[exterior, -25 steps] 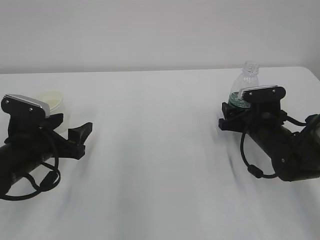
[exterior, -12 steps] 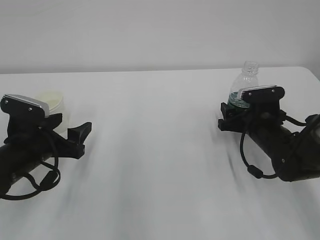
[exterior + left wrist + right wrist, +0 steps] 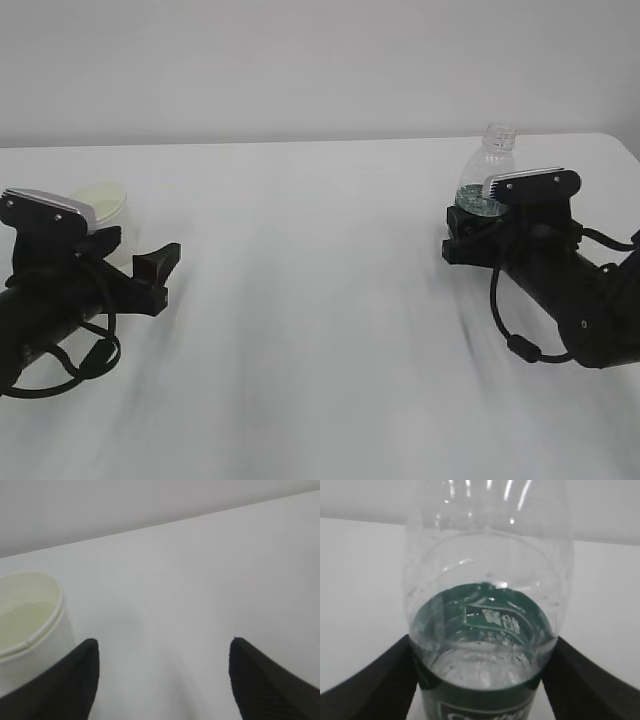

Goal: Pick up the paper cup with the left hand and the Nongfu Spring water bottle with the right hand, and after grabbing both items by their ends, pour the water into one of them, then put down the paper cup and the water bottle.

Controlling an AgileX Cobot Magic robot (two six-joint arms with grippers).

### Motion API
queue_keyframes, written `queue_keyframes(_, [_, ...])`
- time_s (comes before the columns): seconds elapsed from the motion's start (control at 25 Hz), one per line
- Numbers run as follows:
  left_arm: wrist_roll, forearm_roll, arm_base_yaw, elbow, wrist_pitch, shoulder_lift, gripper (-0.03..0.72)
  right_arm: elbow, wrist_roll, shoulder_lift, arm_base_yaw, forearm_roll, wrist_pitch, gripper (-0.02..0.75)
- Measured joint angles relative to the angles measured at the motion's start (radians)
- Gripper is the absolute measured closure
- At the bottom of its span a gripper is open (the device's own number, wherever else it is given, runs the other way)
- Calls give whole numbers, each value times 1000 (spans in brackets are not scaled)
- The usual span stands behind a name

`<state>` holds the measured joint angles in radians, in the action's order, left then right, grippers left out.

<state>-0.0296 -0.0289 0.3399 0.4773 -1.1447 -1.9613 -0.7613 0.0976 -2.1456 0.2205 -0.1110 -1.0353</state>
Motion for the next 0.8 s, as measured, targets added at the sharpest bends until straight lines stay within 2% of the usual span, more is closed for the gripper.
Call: queue_keyframes(0.8, [-29,-78,0,-18,0,36,102,138,0,131,0,2,-6,165])
